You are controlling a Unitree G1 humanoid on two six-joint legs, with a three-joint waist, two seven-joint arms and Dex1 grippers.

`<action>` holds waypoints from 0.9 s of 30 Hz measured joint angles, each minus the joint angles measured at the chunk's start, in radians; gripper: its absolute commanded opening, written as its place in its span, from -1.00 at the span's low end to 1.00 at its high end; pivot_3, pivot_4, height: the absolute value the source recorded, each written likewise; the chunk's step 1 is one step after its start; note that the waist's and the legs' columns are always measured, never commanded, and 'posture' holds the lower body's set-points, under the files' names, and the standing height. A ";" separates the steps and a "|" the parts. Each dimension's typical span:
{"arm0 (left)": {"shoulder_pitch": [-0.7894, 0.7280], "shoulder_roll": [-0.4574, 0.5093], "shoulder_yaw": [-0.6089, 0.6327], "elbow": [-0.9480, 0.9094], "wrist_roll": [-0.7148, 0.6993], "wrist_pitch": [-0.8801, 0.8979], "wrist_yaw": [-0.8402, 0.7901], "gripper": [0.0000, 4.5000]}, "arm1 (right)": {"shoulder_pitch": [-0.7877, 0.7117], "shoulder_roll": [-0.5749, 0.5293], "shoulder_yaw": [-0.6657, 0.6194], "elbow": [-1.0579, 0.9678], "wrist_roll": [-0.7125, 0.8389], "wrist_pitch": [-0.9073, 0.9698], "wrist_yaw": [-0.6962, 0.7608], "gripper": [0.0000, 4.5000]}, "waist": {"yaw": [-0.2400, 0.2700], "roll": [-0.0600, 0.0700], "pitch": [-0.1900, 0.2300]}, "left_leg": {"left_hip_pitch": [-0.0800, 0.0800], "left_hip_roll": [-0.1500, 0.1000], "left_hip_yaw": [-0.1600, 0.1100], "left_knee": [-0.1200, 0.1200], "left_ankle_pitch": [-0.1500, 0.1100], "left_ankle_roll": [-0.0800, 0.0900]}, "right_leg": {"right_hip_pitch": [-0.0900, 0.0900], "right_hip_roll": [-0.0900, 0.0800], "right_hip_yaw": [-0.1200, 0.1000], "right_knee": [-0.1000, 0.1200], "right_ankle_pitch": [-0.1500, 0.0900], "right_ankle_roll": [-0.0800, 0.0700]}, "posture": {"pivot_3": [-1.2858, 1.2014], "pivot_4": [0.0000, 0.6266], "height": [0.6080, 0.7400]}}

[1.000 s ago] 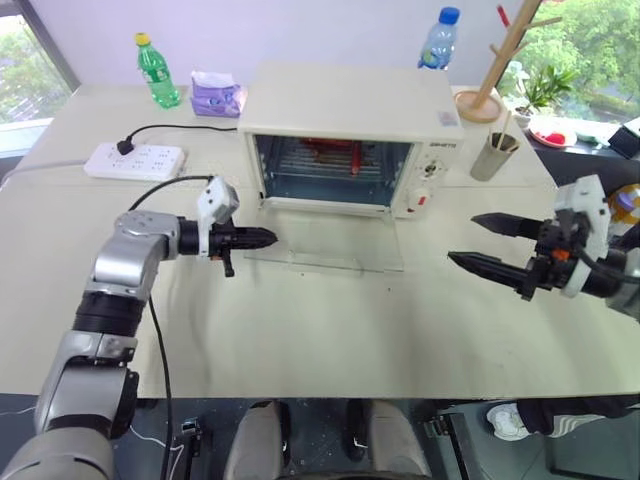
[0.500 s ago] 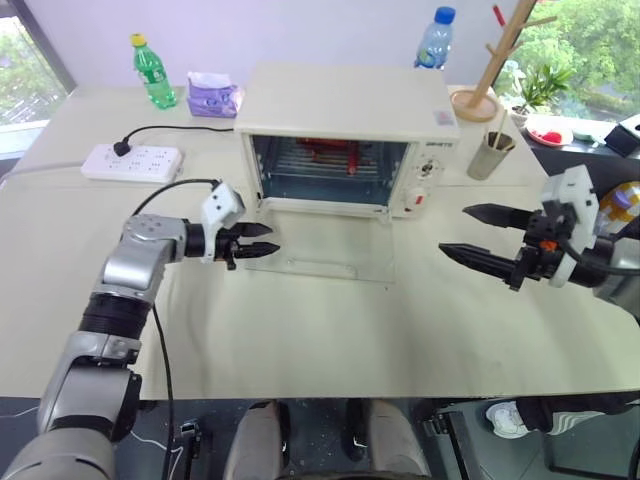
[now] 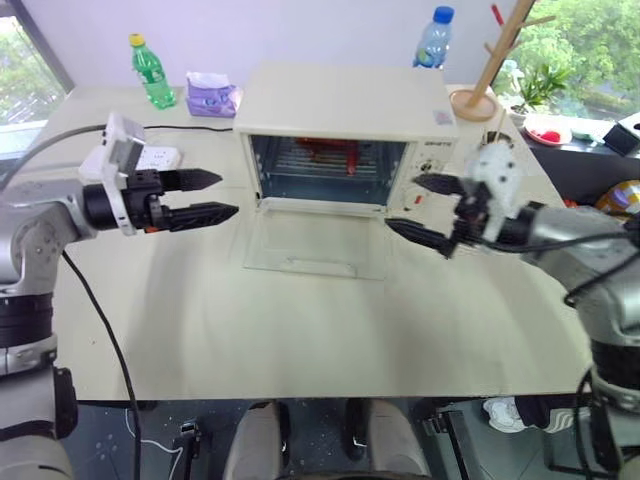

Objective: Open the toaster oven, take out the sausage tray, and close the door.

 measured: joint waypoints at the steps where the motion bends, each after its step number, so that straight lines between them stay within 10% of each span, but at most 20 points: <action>1: 0.004 0.001 -0.001 -0.003 0.000 -0.002 0.005 0.99 | -0.030 0.024 0.052 0.029 -0.061 -0.038 -0.012 1.00 | 0.000 0.000 0.000 | 0.000 0.000 0.000 0.000 0.000 0.000 | 0.000 0.000 0.000 0.000 0.000 0.000 | 0.03 -0.52 0.73; 10: 0.006 -0.005 -0.031 -0.018 0.002 -0.020 0.036 0.99 | -0.257 0.229 0.366 0.439 -0.511 -0.409 -0.100 1.00 | -0.004 0.000 0.000 | -0.002 0.000 0.001 0.000 0.003 -0.004 | -0.001 0.000 0.000 0.001 0.000 0.000 | 0.03 -0.52 0.73; 27: 0.010 -0.005 -0.052 -0.051 -0.002 -0.023 0.063 0.99 | -0.595 0.529 0.492 1.281 -0.916 -0.871 -0.392 1.00 | -0.025 0.000 0.000 | -0.002 0.000 0.001 -0.001 0.005 -0.009 | -0.003 0.000 0.000 0.002 0.000 0.000 | 0.03 -0.52 0.73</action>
